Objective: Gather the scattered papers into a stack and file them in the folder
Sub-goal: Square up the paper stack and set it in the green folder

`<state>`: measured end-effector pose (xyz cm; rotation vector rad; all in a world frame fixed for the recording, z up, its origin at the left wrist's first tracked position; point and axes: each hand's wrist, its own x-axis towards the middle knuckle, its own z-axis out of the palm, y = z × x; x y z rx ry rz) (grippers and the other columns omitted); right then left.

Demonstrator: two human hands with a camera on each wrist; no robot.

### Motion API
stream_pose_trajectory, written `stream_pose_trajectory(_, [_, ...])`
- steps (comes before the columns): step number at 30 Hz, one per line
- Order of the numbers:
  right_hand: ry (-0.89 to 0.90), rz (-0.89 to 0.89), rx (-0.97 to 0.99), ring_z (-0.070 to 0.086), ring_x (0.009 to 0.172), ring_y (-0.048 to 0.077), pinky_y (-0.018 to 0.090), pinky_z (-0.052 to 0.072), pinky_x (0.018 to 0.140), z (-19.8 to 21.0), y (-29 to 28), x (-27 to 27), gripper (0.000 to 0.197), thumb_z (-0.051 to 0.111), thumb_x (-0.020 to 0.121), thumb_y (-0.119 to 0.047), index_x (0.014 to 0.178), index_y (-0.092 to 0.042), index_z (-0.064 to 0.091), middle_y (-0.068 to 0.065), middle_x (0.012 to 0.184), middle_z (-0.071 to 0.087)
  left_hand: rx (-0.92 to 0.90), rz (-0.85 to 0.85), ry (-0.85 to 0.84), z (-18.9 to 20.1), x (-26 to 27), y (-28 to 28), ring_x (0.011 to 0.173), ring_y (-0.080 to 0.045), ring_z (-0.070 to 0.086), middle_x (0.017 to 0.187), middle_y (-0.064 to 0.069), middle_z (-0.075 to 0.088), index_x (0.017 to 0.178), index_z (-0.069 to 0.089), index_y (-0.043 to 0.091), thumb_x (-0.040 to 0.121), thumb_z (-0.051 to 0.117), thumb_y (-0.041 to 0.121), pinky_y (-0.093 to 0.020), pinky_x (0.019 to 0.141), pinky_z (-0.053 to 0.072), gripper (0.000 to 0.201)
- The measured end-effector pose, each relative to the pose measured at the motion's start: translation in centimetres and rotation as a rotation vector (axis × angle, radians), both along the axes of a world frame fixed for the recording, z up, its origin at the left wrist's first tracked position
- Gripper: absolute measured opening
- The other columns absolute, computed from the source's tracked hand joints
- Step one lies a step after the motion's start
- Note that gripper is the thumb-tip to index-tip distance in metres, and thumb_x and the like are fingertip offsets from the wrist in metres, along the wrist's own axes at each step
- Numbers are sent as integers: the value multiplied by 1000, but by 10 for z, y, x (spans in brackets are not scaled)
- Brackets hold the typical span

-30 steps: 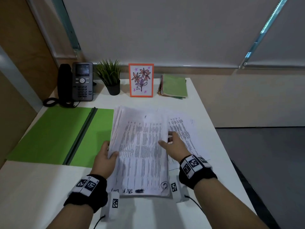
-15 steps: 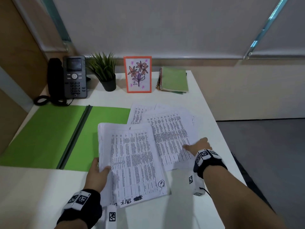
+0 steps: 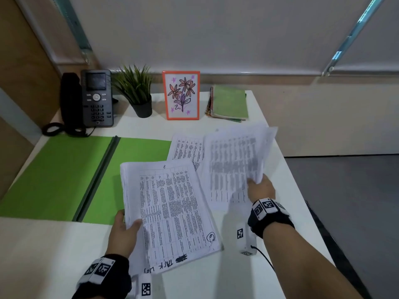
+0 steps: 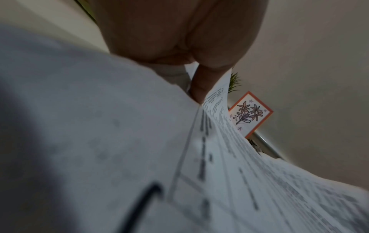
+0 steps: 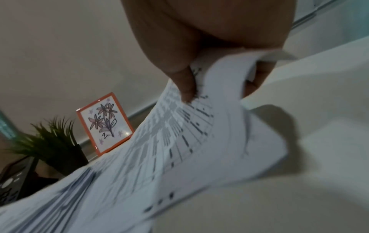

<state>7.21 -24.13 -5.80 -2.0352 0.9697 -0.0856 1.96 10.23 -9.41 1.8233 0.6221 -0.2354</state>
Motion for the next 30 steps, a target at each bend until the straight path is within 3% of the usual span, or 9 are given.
stream_pose_trajectory(5, [-273,-126,113,54,77,25,30,41,71,27,-16,3,20,57,92,-21,74,-14,54,3,68,52,-39,52,58,-1,5,2,104,-34,60,119,-16,62,128,46,10,88,58,8,-46,94,45,41])
stream_pose_trajectory(8, [-297,-28,261,56,80,24,31,44,74,49,-12,0,16,60,90,-29,86,-13,58,6,81,59,-85,65,70,3,6,1,106,-35,58,122,-15,60,126,47,11,87,58,12,-46,96,43,40])
stream_pose_trajectory(13, [-109,305,329,58,70,17,24,46,61,56,32,-6,23,63,88,-35,90,-13,60,2,80,62,-175,153,100,13,3,-4,140,-24,29,151,-2,32,146,28,18,94,39,51,-42,114,22,63])
stream_pose_trajectory(15, [6,402,322,54,56,12,20,44,50,46,55,-11,27,64,87,-37,74,-16,54,-2,66,57,-269,176,195,17,0,-5,136,-27,37,150,-3,36,145,33,27,81,36,74,-47,111,29,80])
stream_pose_trajectory(17, [79,477,323,52,51,12,22,48,50,31,74,-15,33,66,85,-39,69,-15,49,0,62,54,-374,180,240,30,-4,-8,117,-29,52,138,-5,49,140,42,25,72,37,83,-43,91,46,89])
stream_pose_trajectory(19, [96,520,325,49,50,11,20,47,49,20,89,-17,36,66,85,-38,67,-15,45,-1,60,49,-417,165,245,34,-6,-8,109,-28,55,130,-7,52,138,43,22,78,37,77,-36,80,46,81])
stream_pose_trajectory(23, [150,616,203,43,50,9,18,39,47,4,112,-21,39,69,82,-41,67,-16,42,-4,61,43,-203,49,120,24,-1,-2,138,-26,32,153,-4,31,147,26,20,79,58,59,-46,113,26,84])
stream_pose_trajectory(27, [204,640,104,58,96,20,27,46,79,1,118,-25,67,64,76,-60,122,-16,43,-1,104,54,-45,-62,61,13,2,2,117,-28,52,136,-14,51,133,39,8,85,67,23,-41,101,40,58])
stream_pose_trajectory(30, [158,338,-87,48,118,27,40,41,97,1,103,-15,72,62,76,-60,129,-17,40,7,128,44,8,-97,49,8,2,4,116,-30,53,132,-15,53,132,39,8,88,63,19,-40,98,41,52])
